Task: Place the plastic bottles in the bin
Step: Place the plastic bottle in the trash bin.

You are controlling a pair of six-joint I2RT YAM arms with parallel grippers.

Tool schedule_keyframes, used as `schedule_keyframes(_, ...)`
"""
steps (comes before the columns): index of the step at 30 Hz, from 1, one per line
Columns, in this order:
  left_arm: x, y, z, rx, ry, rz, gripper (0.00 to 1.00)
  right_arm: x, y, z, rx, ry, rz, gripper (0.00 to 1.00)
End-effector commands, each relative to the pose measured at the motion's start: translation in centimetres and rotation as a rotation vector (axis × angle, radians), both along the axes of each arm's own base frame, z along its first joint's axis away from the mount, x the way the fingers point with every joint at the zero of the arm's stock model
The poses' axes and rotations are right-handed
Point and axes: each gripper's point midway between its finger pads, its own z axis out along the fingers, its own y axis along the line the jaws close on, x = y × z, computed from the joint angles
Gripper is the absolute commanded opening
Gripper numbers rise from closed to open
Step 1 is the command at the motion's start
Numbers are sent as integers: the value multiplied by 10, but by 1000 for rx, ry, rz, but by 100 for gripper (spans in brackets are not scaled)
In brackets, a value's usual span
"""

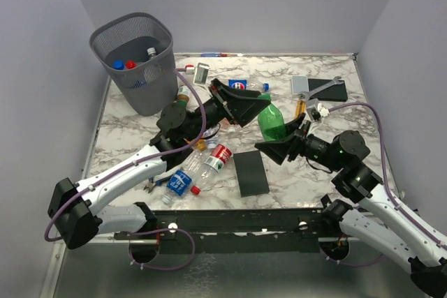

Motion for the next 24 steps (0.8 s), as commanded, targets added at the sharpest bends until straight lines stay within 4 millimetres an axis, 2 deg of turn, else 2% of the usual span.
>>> schedule_keyframes(1, -19, -17, 38, -93, -14, -184, 86, -5, 6, 0, -2, -15, 53, 38)
schedule_keyframes(6, -18, -27, 29, -75, 26, -224, 57, -2, 6, 0, -5, -19, 41, 38)
schedule_keyframes(8, -19, -26, 25, -68, 32, -227, 57, -2, 6, 0, -7, -18, 39, 38)
schedule_keyframes(11, -18, -29, 19, -34, 43, -228, 76, -1, 5, -1, -10, -18, 31, 38)
schedule_keyframes(13, -16, -29, 13, -4, 48, -208, 77, 0, 6, -1, -12, -18, 28, 38)
schedule_keyframes(15, -12, -29, 7, 24, 58, -188, 71, 0, 6, -2, -15, -17, 29, 37)
schedule_keyframes(18, -7, -31, -3, 73, 74, -170, 66, 0, 6, -3, -18, -14, 30, 37)
schedule_keyframes(24, 0, -32, -13, 105, 95, -133, 41, -2, 8, -3, -22, -11, 48, 37)
